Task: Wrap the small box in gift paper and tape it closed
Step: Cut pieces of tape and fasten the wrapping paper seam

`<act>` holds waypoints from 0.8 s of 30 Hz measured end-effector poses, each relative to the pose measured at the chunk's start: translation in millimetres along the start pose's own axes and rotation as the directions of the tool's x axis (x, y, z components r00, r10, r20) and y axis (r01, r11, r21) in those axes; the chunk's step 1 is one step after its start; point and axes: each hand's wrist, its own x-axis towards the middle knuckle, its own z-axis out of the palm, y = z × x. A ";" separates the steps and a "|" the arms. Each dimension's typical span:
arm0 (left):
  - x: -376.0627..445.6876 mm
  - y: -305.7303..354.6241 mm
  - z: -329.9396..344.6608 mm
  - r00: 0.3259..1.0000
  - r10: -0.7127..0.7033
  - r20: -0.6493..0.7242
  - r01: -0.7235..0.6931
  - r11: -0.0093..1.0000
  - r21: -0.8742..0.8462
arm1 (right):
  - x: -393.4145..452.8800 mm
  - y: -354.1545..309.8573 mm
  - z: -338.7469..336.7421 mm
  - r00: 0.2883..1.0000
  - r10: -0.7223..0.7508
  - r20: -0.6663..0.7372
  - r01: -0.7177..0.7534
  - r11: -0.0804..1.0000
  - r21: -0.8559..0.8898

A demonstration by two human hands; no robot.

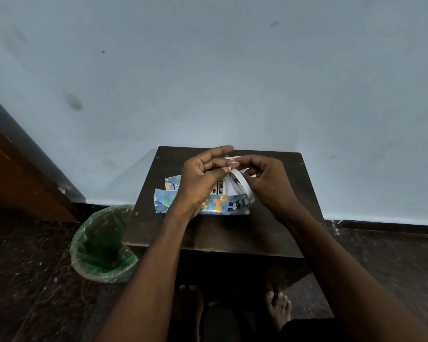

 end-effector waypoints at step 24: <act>-3.5 -0.9 -1.5 0.997 -0.019 -0.078 0.011 0.995 -0.102 | 3.2 -8.3 5.6 0.983 -0.154 -0.103 0.151 0.988 -0.038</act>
